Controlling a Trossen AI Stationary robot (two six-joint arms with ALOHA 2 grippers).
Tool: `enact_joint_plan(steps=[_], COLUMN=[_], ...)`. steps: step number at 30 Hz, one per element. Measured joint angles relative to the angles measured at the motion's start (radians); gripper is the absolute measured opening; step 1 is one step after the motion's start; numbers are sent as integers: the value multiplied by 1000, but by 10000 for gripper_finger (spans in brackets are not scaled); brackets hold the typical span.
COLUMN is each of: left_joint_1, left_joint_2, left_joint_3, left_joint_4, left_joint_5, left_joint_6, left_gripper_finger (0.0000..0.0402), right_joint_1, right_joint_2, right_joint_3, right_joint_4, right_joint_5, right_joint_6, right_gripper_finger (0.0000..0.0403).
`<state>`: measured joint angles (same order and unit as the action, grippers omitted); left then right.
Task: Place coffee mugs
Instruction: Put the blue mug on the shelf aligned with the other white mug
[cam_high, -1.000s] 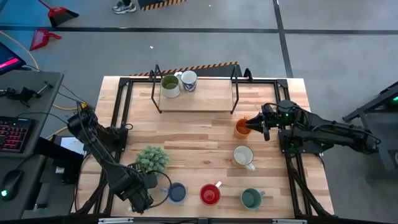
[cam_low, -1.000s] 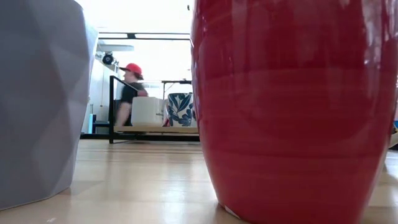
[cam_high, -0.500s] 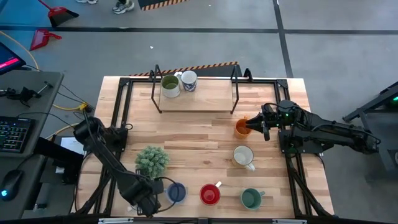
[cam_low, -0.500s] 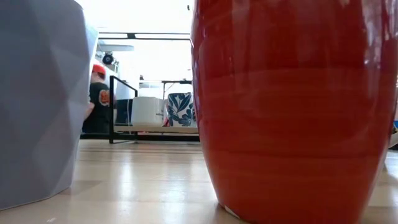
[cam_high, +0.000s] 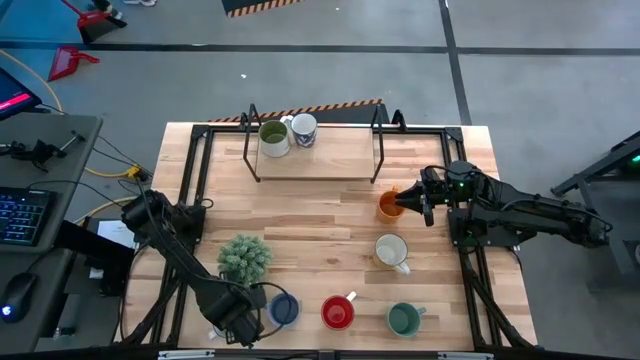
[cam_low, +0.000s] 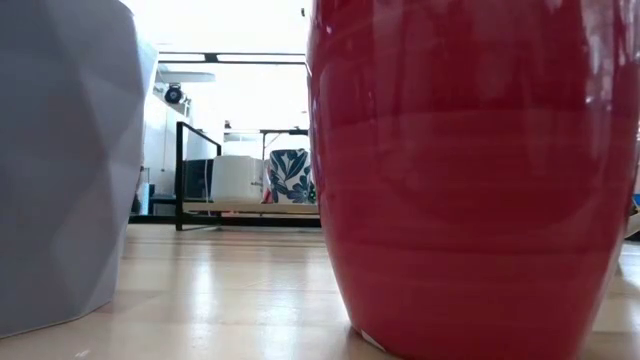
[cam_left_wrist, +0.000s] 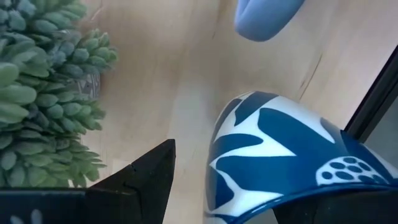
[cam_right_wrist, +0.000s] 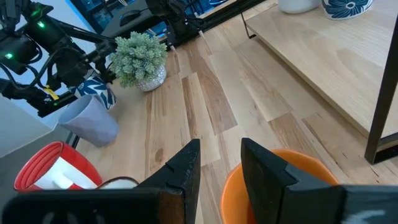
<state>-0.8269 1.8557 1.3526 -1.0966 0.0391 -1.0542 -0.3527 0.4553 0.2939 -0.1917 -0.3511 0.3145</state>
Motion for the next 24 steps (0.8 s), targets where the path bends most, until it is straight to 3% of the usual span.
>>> enact_joint_plan(steps=[5,24], left_joint_1=[0,-26], left_joint_2=[0,0], left_joint_3=[0,0], left_joint_4=[0,-9], left_joint_5=[1,44], left_joint_6=[0,-47], left_gripper_finger=[196,47], right_joint_1=[0,0], right_joint_2=[0,0], right_joint_3=[0,0], right_joint_4=[-8,-64], right_joint_5=[0,-1], right_joint_6=[2,25], right_gripper_finger=[97,97])
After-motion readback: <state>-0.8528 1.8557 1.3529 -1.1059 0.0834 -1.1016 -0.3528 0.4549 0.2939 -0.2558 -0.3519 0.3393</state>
